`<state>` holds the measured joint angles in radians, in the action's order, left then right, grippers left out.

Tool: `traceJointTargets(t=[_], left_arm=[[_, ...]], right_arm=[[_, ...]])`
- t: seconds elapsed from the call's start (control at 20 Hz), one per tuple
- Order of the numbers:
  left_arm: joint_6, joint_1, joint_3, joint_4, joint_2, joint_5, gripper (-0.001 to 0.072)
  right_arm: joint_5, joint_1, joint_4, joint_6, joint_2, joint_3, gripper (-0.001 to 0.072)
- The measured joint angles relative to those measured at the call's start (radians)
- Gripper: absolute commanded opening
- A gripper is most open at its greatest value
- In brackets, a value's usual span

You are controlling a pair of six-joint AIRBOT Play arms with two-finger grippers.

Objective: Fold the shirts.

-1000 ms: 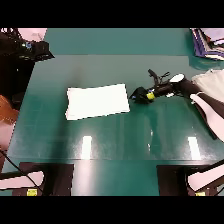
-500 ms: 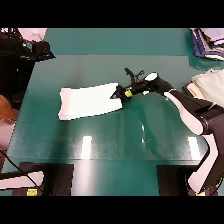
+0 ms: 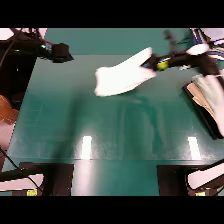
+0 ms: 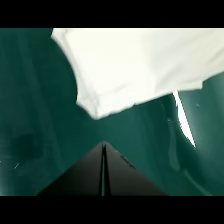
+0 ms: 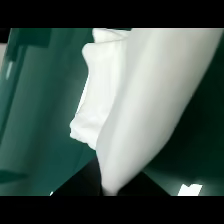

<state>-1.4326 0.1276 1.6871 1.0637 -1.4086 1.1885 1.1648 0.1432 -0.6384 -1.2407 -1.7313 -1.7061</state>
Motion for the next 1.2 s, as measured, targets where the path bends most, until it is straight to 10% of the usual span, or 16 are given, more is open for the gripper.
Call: traceJointTargets(t=[0.5,1.2], left_arm=[[0.000,0.161,0.000,-0.002,0.000,-0.105,0.0029],[0.000,0.179,0.000,-0.001,0.000,-0.129,0.0029]], right_arm=[[0.010,-0.555,-0.066,-0.014,0.134,-0.006,0.0016],[0.079,-0.719,-0.017,0.044,0.218,-0.269,0.0016]])
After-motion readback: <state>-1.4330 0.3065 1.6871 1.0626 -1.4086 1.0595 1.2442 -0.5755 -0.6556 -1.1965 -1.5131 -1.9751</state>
